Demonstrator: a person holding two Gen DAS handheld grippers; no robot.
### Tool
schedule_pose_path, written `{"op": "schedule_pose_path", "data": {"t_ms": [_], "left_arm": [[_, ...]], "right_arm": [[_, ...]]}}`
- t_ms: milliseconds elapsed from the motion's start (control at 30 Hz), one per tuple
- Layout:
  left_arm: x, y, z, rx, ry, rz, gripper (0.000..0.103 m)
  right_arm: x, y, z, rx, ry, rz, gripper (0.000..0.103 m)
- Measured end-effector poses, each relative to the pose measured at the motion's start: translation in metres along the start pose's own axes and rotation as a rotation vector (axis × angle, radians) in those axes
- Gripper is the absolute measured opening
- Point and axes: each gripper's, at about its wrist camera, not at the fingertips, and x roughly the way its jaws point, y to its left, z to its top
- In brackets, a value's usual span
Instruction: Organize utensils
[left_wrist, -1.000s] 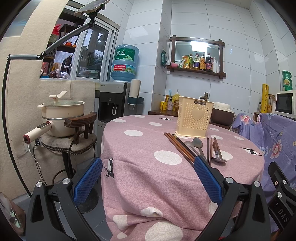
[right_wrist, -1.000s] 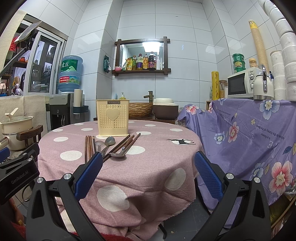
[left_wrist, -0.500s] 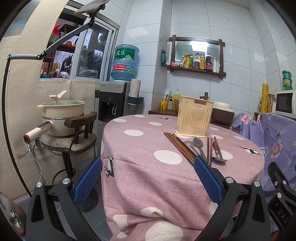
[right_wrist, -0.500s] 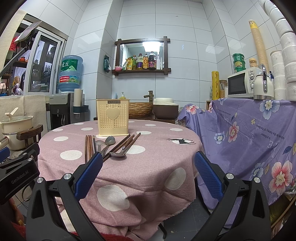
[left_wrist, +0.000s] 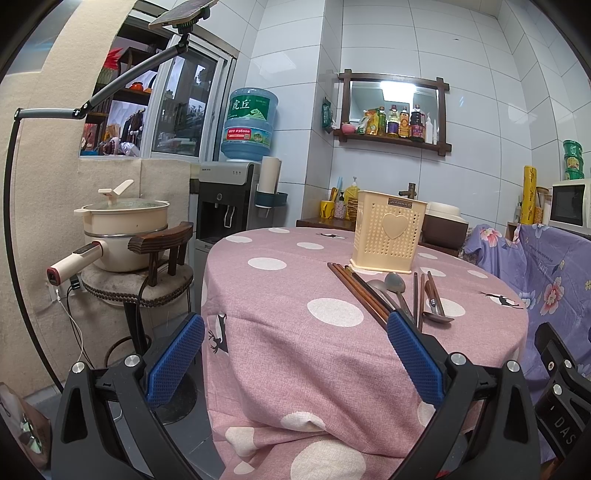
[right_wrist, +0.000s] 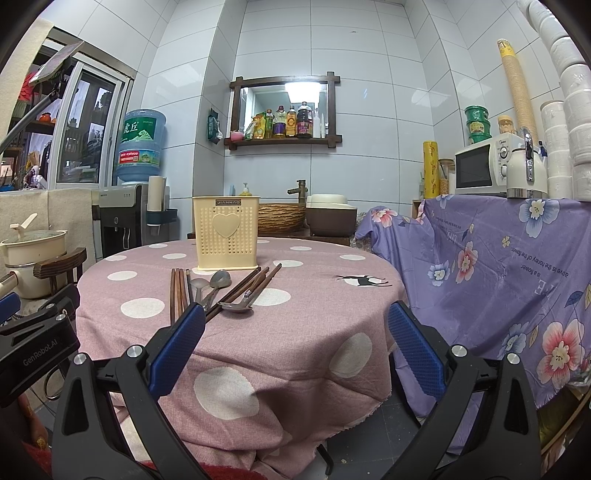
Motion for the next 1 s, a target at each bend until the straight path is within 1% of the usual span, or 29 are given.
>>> {"op": "schedule_pose_path", "data": {"t_ms": [533,633,700,767,833,933,967,1000], "left_arm": [[0.002,0.002,-0.002,-0.006,0.012,0.001,0.098],[0.004,0.001,-0.001,-0.001,0.014,-0.012,0.098],[0.009,0.001,-0.003,0.01,0.027,-0.036,0.098],[0.019,0.002,0.0,0.005,0.059,-0.061,0.098],[0.028,0.005,0.004,-0.007,0.084,-0.083,0.098],[0.045,0.007,0.015,-0.002,0.088,-0.056,0.098],[0.052,0.007,0.02,0.009,0.093,-0.049,0.098],[0.058,0.006,0.026,0.021,0.1,-0.045,0.098]], "right_arm": [[0.004,0.004,0.0,-0.004,0.012,0.011,0.098],[0.009,0.003,0.0,-0.006,0.026,0.023,0.098],[0.013,0.004,0.001,-0.014,0.041,0.037,0.098],[0.02,0.004,0.002,-0.017,0.061,0.047,0.098],[0.03,0.003,0.004,-0.037,0.089,0.079,0.098],[0.055,-0.005,0.014,-0.067,0.152,0.167,0.098],[0.066,-0.01,0.019,-0.062,0.175,0.184,0.098],[0.076,-0.014,0.024,-0.052,0.196,0.183,0.098]]}}
